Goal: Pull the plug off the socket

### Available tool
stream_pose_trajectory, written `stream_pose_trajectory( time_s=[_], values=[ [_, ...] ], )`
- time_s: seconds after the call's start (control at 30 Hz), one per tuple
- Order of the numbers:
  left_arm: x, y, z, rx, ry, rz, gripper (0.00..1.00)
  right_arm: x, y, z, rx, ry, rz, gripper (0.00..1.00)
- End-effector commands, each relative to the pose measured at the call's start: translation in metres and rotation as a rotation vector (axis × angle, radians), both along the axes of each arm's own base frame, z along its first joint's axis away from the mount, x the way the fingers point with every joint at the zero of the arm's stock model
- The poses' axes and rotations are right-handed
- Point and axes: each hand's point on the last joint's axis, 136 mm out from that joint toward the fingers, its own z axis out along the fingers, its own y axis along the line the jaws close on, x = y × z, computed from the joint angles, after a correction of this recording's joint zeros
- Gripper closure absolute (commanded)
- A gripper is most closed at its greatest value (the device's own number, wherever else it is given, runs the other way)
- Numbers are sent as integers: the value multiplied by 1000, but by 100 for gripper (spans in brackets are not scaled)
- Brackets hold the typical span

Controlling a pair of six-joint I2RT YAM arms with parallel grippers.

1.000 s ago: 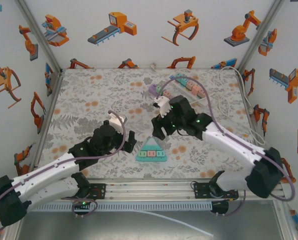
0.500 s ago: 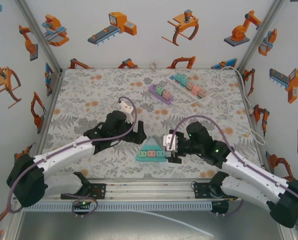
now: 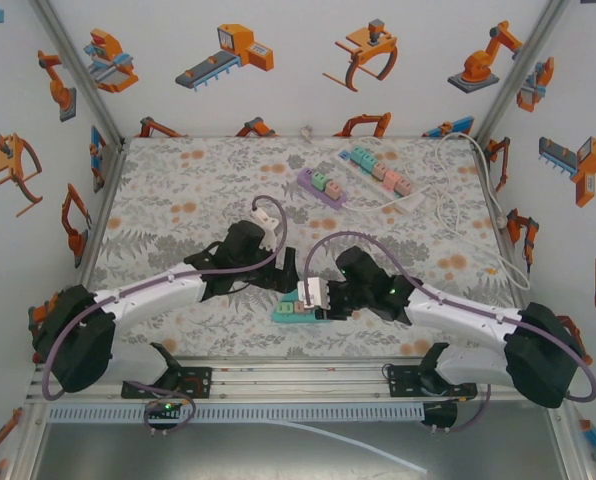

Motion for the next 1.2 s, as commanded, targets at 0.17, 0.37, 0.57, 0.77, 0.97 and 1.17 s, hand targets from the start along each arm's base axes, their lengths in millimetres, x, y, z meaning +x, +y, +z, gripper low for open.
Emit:
stream_pose_trajectory(
  time_s=[0.17, 0.37, 0.57, 0.77, 0.97, 1.17],
  values=[
    [-5, -2, -19, -12, 59, -1, 34, 9, 18, 12, 59, -20, 6, 70],
    [-1, 0, -32, 21, 76, 24, 44, 9, 32, 14, 83, 0, 28, 74],
    [0, 4, -44, 58, 100, 40, 51, 4, 48, 11, 101, 23, 77, 76],
    [-16, 34, -76, 158, 132, 73, 52, 6, 56, 20, 120, 23, 91, 76],
    [-33, 68, -116, 305, 206, 123, 52, 7, 60, 38, 143, 30, 88, 81],
    [-43, 98, -135, 405, 212, 178, 52, 4, 62, 55, 171, 40, 95, 88]
  ],
)
